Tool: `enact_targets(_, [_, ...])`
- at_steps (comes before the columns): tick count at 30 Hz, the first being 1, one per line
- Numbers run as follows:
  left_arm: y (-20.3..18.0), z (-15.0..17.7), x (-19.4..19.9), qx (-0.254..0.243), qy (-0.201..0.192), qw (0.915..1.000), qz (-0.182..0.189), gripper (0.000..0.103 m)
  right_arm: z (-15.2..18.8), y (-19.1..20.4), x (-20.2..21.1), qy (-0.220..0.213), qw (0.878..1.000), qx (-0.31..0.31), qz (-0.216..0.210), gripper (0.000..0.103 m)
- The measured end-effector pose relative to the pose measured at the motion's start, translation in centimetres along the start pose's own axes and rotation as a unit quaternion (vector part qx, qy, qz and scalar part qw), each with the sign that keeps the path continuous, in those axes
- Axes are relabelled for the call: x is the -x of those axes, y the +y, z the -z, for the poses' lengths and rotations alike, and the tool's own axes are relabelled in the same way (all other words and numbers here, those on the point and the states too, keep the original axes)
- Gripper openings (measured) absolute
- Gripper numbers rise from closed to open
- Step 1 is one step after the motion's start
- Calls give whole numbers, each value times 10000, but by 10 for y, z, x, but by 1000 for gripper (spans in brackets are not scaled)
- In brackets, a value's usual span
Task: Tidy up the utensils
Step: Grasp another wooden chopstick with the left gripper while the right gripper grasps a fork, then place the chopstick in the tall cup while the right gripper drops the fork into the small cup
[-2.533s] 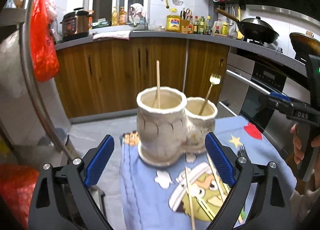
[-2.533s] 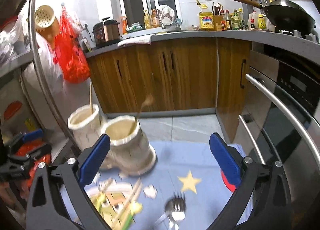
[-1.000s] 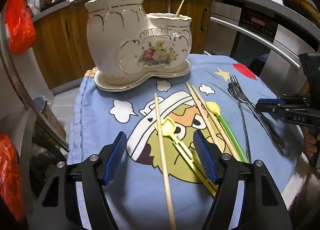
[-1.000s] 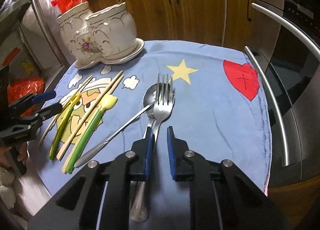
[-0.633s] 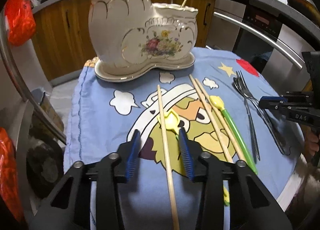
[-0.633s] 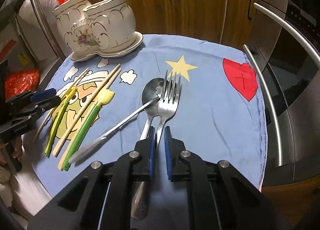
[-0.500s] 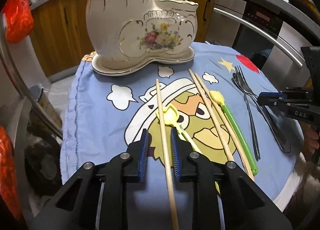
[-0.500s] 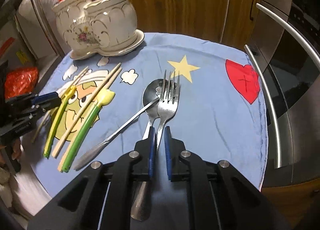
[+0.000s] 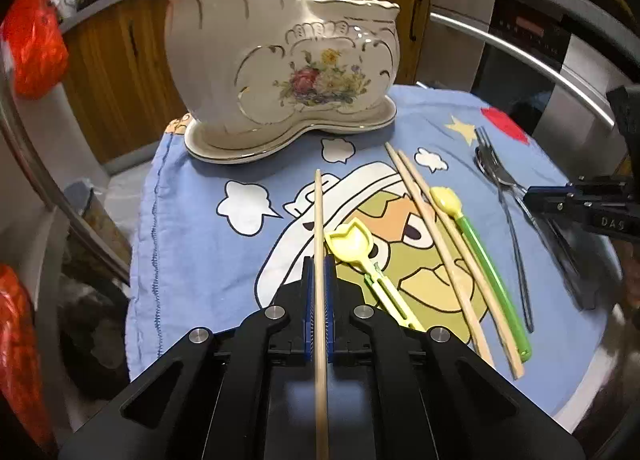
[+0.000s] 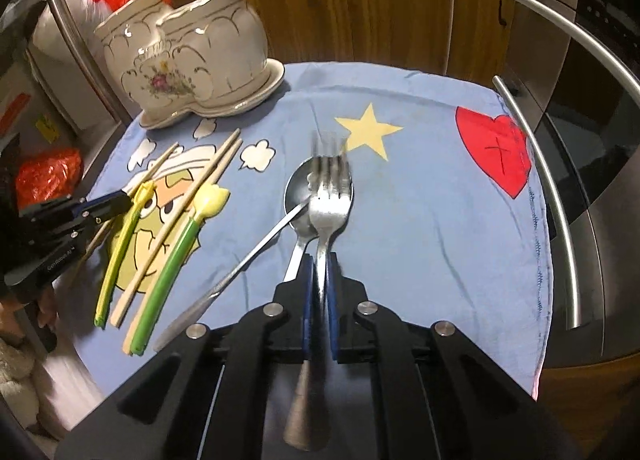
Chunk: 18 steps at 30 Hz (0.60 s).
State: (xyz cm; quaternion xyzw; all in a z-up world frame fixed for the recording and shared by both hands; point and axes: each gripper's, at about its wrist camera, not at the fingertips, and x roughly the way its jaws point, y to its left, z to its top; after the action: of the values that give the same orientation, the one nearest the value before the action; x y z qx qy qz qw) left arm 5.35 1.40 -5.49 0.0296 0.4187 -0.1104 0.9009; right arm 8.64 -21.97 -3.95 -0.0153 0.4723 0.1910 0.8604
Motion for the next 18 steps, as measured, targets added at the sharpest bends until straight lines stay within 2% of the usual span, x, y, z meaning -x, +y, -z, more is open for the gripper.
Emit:
enact_targets(8, [6, -1, 16, 152, -356, 9992, 126, 5, -4, -7, 18, -424, 9988, -173, -159, 5])
enact_targets(14, [14, -6, 38, 467, -788, 9946, 492, 5, -7, -5, 39, -854, 9953, -234, -401, 5])
enact_targets(18, [21, -11, 50, 638, -940, 9915, 627, 5, -12, 1, 51, -1028, 9931, -205, -519, 5])
